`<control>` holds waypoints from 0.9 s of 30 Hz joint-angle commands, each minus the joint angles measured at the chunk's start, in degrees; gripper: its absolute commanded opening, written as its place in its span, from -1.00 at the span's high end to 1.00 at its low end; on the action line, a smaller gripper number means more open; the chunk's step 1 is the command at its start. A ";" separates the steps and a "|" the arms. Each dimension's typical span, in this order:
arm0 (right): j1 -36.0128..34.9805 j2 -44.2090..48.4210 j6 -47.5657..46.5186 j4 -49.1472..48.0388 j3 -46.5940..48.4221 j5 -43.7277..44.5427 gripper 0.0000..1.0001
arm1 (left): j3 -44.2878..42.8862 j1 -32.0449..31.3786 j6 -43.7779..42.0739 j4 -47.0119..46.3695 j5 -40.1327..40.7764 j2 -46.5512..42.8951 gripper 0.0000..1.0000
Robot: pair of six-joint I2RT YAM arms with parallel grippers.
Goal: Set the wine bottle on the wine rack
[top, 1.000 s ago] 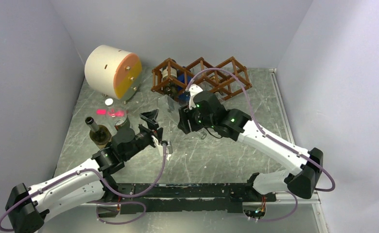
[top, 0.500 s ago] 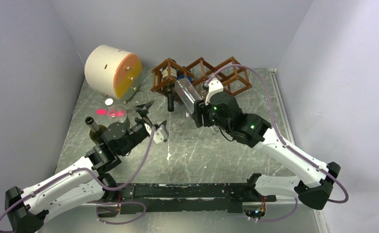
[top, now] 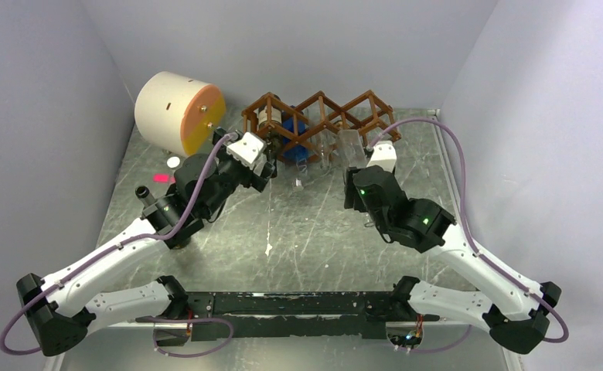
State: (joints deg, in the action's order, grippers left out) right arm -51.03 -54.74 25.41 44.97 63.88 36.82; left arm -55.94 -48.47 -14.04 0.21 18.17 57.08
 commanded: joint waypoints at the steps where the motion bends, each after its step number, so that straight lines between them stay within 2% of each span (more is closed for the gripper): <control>1: 1.76 1.97 4.14 0.04 -1.12 4.66 1.00 | 0.27 0.33 1.02 3.12 -5.02 -2.06 -0.96; 18: 19.34 -3.71 0.31 -3.32 -4.72 -9.39 1.00 | 3.11 0.35 -1.57 2.39 -6.01 -5.53 -0.96; 27: 30.76 -6.73 -6.24 -13.80 -7.62 -20.95 1.00 | 4.17 0.36 -1.87 2.01 -6.46 -6.67 -0.96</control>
State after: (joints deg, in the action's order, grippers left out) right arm -23.35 -61.06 22.79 41.10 57.41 21.04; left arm -52.49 -48.42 -15.49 3.16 13.21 51.46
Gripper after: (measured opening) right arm 0.603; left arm 0.982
